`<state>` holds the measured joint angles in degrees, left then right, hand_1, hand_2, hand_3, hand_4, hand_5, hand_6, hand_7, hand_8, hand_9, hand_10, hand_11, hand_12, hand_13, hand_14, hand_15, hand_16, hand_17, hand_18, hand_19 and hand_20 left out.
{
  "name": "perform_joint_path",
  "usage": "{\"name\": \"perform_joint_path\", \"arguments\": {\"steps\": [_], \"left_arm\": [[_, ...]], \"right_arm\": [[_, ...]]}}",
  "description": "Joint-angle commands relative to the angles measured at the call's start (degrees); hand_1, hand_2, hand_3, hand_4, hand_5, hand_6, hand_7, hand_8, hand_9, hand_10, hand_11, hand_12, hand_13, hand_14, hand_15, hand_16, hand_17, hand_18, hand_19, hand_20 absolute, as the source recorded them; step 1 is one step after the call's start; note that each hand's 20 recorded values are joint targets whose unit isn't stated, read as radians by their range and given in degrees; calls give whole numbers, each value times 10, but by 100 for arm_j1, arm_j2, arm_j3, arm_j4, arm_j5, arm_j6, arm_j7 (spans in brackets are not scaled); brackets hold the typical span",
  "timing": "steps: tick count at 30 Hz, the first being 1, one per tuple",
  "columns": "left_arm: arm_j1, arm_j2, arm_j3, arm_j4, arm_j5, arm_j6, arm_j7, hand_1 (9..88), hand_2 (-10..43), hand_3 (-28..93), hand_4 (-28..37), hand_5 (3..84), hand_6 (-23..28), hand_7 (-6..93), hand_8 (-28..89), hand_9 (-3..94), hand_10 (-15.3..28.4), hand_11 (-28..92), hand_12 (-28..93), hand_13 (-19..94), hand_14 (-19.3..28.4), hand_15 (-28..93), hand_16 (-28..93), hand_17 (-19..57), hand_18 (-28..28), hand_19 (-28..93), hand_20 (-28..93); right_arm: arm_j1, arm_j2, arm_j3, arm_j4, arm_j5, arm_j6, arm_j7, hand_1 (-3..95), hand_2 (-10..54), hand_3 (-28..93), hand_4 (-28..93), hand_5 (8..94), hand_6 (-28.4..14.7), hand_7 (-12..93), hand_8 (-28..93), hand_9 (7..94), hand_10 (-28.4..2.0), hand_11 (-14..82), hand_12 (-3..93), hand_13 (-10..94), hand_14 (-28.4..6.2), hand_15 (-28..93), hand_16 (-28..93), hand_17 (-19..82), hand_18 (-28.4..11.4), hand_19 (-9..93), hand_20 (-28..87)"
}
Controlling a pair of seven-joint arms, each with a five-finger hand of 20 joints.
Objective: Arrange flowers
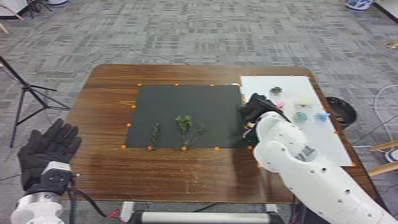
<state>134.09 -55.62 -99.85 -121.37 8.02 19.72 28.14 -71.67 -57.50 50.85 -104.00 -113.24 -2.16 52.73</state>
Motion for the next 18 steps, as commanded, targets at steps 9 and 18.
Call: {"name": "perform_joint_path", "arguments": {"steps": [9, 18], "left_arm": [[99, 159, -21, -64, -169, -9, 122, 240, 184, 726, -283, 453, 81, 153, -105, 388, 160, 275, 91, 287, 149, 370, -68, -55, 120, 280, 117], [52, 134, -5, -37, -113, -6, 46, 239, 184, 725, -283, 452, 81, 153, -106, 389, 160, 274, 90, 287, 149, 369, -68, -55, 120, 280, 117]], "right_arm": [[-830, -325, 36, -1040, -1555, -296, -195, 428, -95, 834, -20, 768, -23, 406, 226, 755, -129, 401, 602, 784, -104, 721, 406, 412, -284, 889, 348], [-1091, -392, -495, -955, -2390, -438, -431, 430, -95, 830, -18, 767, -23, 405, 227, 755, -130, 402, 605, 783, -105, 722, 407, 411, -284, 891, 346]]}}
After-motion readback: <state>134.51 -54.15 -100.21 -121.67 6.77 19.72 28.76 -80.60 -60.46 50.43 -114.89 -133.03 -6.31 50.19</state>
